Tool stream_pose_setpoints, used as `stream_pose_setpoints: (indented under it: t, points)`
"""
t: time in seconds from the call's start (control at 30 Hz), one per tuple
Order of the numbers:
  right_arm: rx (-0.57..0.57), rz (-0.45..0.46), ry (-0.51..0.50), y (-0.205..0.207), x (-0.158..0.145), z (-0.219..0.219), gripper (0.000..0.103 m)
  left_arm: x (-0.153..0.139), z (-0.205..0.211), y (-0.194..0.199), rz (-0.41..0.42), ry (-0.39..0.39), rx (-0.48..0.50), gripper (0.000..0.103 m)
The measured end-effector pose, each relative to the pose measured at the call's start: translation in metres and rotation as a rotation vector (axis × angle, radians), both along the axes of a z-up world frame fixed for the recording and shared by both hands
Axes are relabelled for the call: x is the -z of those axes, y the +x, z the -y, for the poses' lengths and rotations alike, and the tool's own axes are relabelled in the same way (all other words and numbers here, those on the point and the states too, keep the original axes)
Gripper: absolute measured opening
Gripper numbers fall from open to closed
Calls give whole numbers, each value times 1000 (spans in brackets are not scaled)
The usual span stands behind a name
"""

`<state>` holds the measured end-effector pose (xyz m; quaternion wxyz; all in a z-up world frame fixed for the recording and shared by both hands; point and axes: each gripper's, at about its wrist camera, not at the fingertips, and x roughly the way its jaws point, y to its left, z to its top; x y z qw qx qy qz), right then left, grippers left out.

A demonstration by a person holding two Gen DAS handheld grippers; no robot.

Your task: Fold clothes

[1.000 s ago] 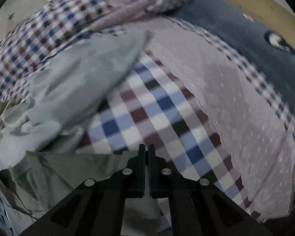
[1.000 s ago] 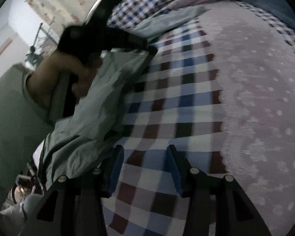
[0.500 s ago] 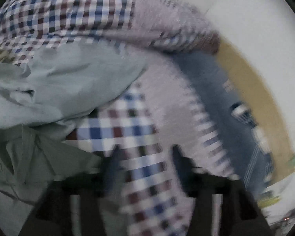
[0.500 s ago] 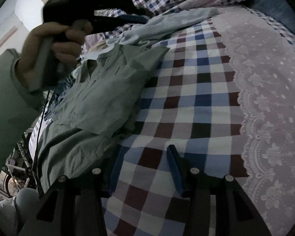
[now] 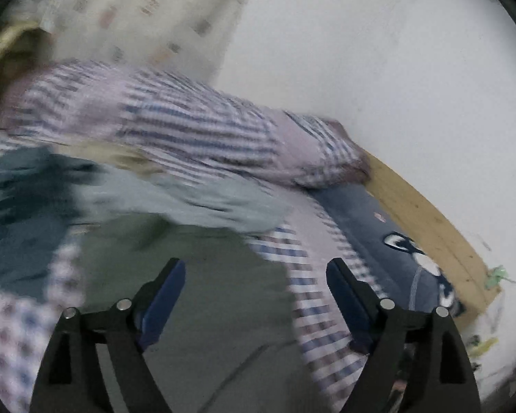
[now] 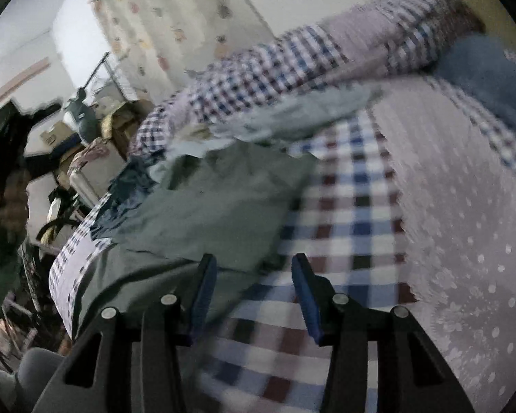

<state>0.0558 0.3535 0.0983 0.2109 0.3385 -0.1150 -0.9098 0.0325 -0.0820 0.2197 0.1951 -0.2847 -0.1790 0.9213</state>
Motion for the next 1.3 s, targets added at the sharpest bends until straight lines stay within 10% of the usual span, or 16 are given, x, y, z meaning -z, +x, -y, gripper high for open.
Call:
stream_pose_setpoints:
  t: [0.37,0.67,0.9,1.3]
  points:
    - [-316,-27,-24,110,16,228,50,148,161,169,202,19,-363,88]
    - [-694,144,160,188,109,394,46,186,171,207,207,-121,-303,88]
    - [-760,188,208,189,129,445,33,216,180,216,341,-130,-241,88]
    - [-782,183,-82,132,99,440,36,238,179,247,421,-81,-202,88]
